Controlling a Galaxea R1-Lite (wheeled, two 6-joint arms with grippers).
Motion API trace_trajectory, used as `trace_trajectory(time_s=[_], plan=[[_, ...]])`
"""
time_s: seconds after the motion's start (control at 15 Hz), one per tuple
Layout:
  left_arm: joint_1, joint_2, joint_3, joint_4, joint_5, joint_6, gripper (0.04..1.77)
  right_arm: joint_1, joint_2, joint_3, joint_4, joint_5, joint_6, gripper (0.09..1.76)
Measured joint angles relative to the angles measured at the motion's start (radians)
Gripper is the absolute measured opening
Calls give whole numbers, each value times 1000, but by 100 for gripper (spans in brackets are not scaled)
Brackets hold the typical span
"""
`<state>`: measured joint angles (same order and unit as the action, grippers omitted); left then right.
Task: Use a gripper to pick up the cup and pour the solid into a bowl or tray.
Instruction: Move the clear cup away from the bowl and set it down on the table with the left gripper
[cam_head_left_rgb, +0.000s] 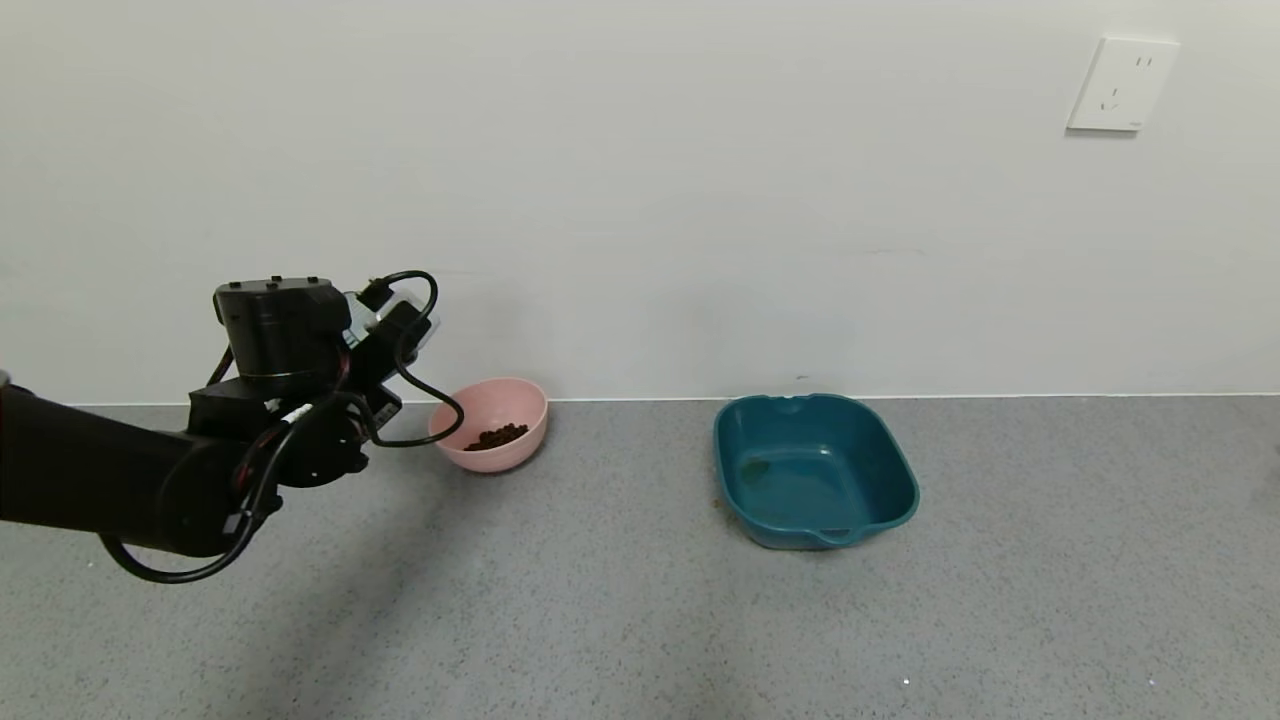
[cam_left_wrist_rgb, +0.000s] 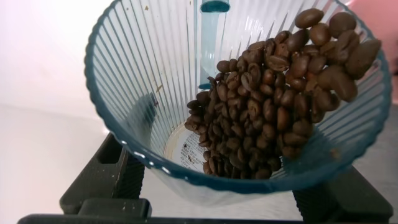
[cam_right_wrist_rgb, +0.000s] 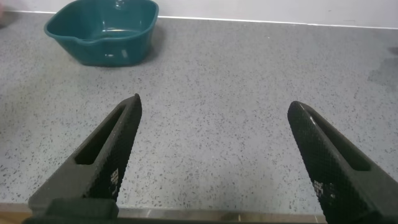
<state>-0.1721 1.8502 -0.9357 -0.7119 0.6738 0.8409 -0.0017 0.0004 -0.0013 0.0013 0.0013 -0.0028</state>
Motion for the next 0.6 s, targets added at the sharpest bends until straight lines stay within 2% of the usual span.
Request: trace_trajectory(time_s=[0.2,0.33,0.6], plan=[[-39,-90,0,178,-98,-213,131,0,0,0,0,0,0,171],[-62,-143,-1,244,-188,-331,131,0,0,0,0,0,0,171],[-96,-206,14,260,-315,-560,131,0,0,0,0,0,0,171]])
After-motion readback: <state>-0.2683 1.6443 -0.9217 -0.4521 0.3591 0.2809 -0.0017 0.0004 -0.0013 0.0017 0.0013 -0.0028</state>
